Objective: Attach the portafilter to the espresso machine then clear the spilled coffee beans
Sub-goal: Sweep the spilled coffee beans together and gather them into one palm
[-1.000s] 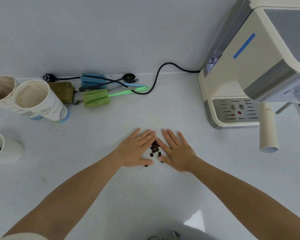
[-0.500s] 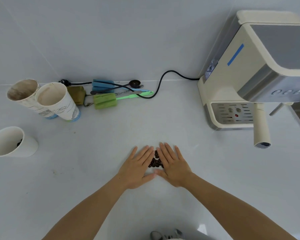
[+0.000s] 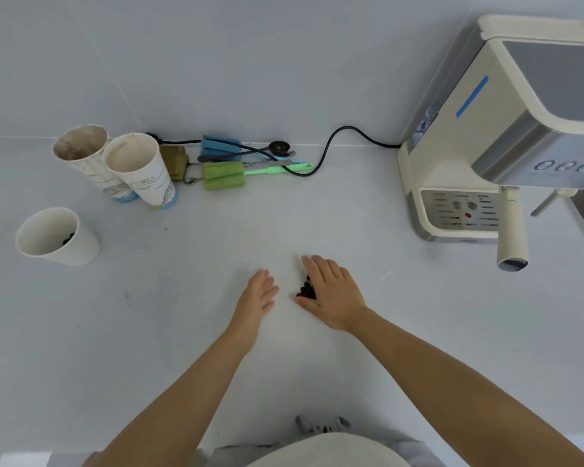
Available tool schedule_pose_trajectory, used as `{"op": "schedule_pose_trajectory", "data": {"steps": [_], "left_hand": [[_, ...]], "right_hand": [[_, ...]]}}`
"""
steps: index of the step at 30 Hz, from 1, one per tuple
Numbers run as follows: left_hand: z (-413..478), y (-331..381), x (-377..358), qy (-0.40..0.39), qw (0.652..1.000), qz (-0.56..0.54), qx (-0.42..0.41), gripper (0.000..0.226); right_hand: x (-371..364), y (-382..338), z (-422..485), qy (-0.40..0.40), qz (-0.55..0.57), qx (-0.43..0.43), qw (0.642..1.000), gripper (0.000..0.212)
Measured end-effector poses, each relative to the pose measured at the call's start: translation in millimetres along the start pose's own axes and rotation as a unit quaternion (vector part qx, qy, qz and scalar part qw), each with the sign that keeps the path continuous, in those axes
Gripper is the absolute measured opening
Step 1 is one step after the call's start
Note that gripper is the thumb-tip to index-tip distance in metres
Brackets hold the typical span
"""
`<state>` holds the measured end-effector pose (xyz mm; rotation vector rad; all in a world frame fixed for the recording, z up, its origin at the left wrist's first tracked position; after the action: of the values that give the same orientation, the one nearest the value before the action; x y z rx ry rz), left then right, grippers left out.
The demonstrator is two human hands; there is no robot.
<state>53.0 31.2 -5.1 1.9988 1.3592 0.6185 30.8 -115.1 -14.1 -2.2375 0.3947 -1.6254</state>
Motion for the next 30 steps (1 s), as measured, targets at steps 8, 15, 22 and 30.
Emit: {"op": "schedule_pose_trajectory", "data": {"steps": [8,15,22,30], "left_hand": [[-16,-13,7,-0.056,0.967,-0.220,0.117,0.067],[-23,-17,6,-0.060,0.957,-0.248,0.135,0.068],[-19,-13,-3,-0.070,0.950,-0.268,0.146,0.067],[-7,-11,-15,-0.075,0.947,-0.264,0.164,0.068]], "right_hand": [[-12,2,19,0.041,-0.061,0.035,0.997,0.058],[-18,3,31,0.180,-0.096,0.156,0.966,0.016],[-27,9,35,0.231,-0.053,0.186,0.954,0.009],[-28,12,34,0.322,-0.055,0.210,0.922,0.057]]}}
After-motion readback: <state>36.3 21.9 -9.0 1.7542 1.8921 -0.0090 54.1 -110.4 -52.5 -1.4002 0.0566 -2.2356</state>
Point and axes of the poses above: each hand's wrist, its own z-axis towards the middle knuckle, its own x-axis out of the back of the hand, y = z × x, the point moved 3 cm from there along z, towards the middle knuckle, and after that the axes turned 14 degrees about z, right-handed, at the moved point
